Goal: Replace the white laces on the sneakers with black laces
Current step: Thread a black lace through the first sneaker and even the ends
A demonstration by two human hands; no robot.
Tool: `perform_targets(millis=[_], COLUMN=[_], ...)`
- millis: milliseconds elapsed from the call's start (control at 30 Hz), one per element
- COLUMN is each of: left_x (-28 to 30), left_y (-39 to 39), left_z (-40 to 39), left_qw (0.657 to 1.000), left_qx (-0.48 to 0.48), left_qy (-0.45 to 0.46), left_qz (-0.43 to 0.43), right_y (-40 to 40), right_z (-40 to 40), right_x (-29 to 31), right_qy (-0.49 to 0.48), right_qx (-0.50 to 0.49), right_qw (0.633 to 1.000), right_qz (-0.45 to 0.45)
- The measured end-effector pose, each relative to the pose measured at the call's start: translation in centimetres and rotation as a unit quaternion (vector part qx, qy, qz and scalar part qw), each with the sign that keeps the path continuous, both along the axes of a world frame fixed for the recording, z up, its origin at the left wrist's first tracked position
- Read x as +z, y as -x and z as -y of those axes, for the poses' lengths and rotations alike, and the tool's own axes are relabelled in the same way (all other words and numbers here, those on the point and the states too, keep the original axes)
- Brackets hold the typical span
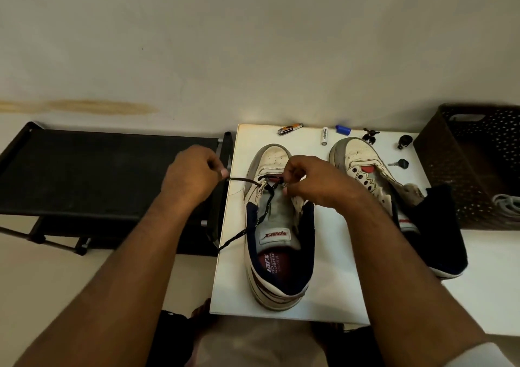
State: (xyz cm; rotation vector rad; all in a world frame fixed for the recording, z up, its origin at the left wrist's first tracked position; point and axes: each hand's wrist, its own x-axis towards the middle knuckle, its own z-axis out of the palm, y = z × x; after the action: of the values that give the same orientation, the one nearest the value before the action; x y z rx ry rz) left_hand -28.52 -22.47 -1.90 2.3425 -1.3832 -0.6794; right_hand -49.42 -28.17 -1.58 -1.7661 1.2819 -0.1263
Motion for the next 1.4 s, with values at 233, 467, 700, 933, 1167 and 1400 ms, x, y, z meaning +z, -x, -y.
perform_targets(millis=[233,467,700,933,1167,1400], left_x=[-1.6,-2.5,-2.9,-3.4,-3.1,-3.1], left_y=[3.6,5.7,5.3,4.2,4.0,4.1], left_z=[0.8,2.8,2.5,1.7,1.7,1.1], left_qw=[0.988,0.99,0.987,0.976,0.977,0.98], left_qx=[-0.065,-0.123,-0.125,-0.111,-0.088,-0.093], left_qy=[0.14,0.066,0.074,0.087,0.092,0.094], left_qz=[-0.03,-0.024,-0.063,-0.168,-0.168,-0.146], right_y=[-0.4,-0.4,-0.9,-0.9,-0.5,-0.6], right_z=[0.5,0.5,0.4,0.2,0.2,0.0], right_x=[-1.3,-1.9,-2.1,-2.3,-1.2,-1.9], right_qy=[0.05,0.108,0.165,0.177,0.157,0.174], right_qx=[-0.066,-0.057,-0.031,-0.03,-0.03,-0.021], right_qw=[0.996,0.992,0.984,0.98,0.987,0.983], right_qz=[0.032,0.004,-0.057,-0.084,-0.024,-0.06])
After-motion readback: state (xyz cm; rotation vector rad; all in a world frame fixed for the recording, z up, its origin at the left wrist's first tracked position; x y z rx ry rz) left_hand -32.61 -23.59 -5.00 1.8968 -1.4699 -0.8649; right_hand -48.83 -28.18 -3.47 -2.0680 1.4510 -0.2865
